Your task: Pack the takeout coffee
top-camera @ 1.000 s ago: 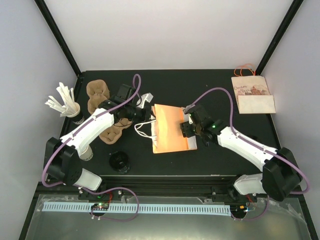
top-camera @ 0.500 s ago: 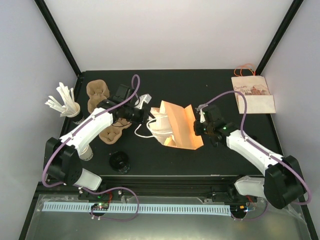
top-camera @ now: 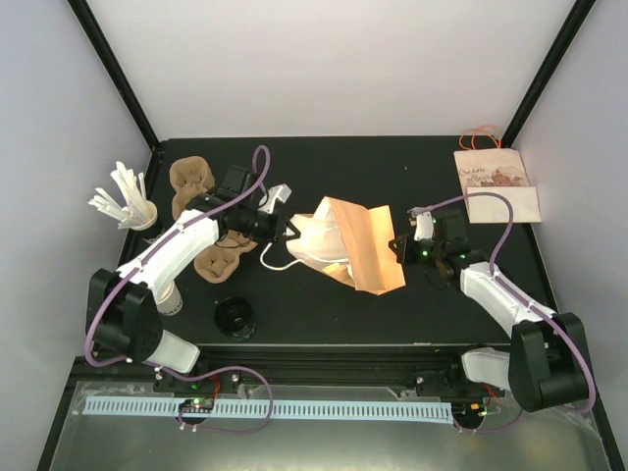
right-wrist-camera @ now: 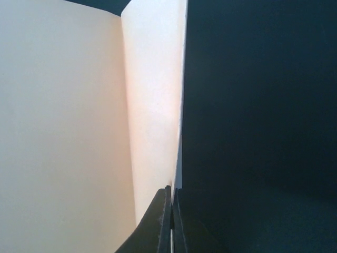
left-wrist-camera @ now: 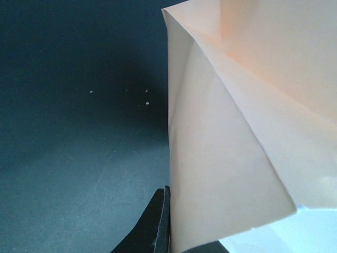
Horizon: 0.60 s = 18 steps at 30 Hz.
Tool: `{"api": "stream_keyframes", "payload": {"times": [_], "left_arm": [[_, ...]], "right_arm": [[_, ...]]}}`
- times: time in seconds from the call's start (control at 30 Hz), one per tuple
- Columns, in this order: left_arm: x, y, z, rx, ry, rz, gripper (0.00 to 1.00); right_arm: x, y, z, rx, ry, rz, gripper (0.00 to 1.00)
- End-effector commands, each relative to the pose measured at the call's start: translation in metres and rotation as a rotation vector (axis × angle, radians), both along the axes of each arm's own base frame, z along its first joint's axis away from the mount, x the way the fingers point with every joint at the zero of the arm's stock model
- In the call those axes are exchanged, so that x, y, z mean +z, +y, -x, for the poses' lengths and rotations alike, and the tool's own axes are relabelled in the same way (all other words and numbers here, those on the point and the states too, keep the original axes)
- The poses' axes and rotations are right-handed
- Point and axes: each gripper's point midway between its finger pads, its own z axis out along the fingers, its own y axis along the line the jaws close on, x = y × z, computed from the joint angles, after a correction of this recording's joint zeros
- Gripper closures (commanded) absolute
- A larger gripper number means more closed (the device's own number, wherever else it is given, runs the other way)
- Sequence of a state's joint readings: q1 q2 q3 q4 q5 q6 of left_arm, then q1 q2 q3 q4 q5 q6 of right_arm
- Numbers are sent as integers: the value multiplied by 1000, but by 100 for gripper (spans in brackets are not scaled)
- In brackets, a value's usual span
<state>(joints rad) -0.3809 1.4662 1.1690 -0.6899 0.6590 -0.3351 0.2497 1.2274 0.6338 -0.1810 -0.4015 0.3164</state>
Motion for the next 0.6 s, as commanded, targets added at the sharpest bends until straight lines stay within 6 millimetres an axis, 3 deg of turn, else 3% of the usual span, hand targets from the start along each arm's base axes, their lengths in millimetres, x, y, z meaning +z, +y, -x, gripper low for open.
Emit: {"api": "stream_keyframes", "payload": {"times": [0.0, 0.57], "left_arm": [[-4, 17, -7, 26, -3, -26, 98], [-30, 63, -36, 72, 55, -22, 98]], "right_arm": [[8, -4, -1, 12, -12, -142, 99], [30, 7, 12, 106, -5, -370, 99]]}}
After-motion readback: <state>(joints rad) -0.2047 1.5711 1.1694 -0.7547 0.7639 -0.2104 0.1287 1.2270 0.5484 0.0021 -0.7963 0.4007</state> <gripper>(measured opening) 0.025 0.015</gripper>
